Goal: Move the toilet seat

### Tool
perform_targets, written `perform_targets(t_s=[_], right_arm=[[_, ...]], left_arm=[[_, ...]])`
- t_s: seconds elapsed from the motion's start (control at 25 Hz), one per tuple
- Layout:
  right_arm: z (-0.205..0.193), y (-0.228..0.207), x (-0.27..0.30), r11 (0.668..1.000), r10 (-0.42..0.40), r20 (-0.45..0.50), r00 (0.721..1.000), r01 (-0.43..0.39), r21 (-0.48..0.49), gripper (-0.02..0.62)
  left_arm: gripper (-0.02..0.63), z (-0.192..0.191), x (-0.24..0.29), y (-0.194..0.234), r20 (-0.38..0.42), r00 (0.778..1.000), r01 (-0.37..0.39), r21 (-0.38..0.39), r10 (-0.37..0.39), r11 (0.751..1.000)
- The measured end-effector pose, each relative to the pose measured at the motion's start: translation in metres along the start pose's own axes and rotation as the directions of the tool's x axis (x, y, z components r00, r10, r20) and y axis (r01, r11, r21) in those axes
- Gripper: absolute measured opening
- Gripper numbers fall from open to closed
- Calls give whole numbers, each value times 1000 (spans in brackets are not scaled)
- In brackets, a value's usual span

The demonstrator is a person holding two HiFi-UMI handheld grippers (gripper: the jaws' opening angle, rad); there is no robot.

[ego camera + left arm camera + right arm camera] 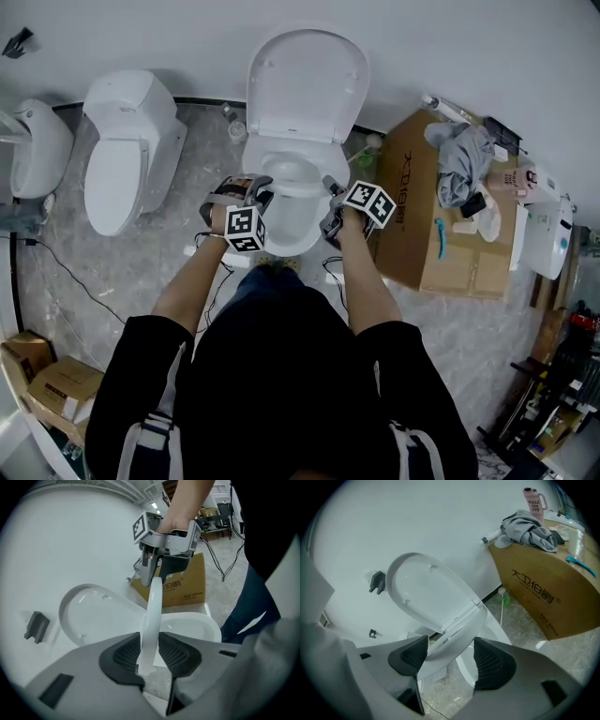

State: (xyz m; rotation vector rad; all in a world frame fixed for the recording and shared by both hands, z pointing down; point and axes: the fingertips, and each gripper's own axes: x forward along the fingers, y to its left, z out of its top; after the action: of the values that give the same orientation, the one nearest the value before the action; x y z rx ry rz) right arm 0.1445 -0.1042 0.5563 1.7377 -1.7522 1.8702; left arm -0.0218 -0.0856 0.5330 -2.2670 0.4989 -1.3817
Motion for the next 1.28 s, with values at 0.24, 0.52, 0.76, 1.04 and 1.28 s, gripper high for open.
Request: perform_targets(t_s=[0.24,0.52,0.76,1.04,1.28], right_arm=[[8,8,1,1000,1,0,1000,-1,32,310],[28,12,-7,999,25,41,999,-23,-42,321],[57,25,-30,959,42,78,996,-18,-284,321],[60,54,-40,715,32,-3,999,-25,-698,319],[47,72,-28,326,-28,-50,998,-38,-945,318]], left_arm=[[109,1,0,12,0,1000,10,18,-10,1000],[109,4,2,25,14,1000,14,-6,-14,1000],[109,4,2,39,18,1000,5,-33,-5,999],[109,7,5,64,22,1000,4,-77,-2,997],[110,9,10,85,27,1000,5,-118,-2,993]])
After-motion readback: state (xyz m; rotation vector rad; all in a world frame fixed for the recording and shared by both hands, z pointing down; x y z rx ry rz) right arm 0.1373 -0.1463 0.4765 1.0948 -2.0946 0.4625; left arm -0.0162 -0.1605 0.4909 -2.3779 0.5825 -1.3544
